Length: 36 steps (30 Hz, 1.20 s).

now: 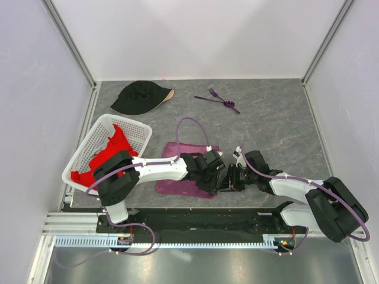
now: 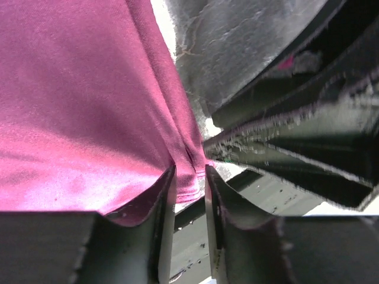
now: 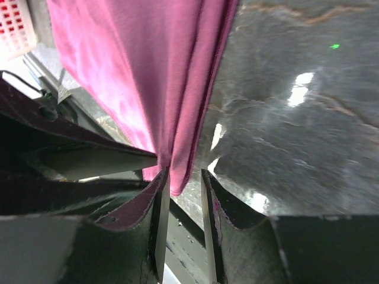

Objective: Fold the napkin into a case and place the utensils inside
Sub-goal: Smooth out the lower triangle-folded napkin at the center of the board.

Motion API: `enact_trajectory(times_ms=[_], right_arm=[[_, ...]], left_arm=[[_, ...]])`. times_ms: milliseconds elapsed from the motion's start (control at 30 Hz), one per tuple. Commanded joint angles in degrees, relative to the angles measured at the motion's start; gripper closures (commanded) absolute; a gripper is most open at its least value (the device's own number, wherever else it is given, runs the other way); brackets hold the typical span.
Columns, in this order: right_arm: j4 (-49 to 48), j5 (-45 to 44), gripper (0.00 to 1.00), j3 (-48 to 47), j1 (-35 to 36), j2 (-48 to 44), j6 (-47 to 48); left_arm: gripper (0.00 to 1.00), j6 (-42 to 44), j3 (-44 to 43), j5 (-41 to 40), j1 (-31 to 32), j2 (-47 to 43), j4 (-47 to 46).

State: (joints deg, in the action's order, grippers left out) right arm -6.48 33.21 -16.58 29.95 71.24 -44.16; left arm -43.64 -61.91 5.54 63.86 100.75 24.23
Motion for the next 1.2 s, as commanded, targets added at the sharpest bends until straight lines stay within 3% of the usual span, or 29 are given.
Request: enact_trajectory(times_ms=[0, 467, 567, 600, 700, 833, 1167], right_arm=[[-5.12, 2.73, 0.66, 0.93, 0.72, 1.0, -0.75], [-7.41, 3.79, 0.66, 2.25, 1.42, 2.67, -1.28], [-7.93, 3.7, 0.67, 2.6, 1.51, 2.85, -1.45], [-8.11, 3.7, 0.67, 2.69, 1.6, 3.02, -1.63], [-9.25, 4.05, 0.67, 3.04, 1.95, 3.64, -2.41], [-11.01, 3.88, 0.69, 3.48, 2.83, 3.73, -3.3], [-15.66, 3.26, 0.92, 5.94, 4.32, 3.99, -7.43]], left_arm=[[0.73, -1.19, -2.42, -2.29, 0.31, 0.68, 1.35], [0.64, -0.57, -4.27, -2.55, 0.74, 1.82, 4.78], [0.79, -0.4, -4.36, -2.11, 0.66, 1.82, 4.78], [0.88, -0.4, -4.36, -2.46, 0.66, 1.56, 4.86], [0.94, -0.31, -4.62, -2.9, 0.66, 0.68, 4.86], [0.98, -0.13, -5.32, -2.2, 0.66, 0.68, 4.78], [0.98, -2.85, -4.8, 1.75, 1.1, 2.43, 1.27]])
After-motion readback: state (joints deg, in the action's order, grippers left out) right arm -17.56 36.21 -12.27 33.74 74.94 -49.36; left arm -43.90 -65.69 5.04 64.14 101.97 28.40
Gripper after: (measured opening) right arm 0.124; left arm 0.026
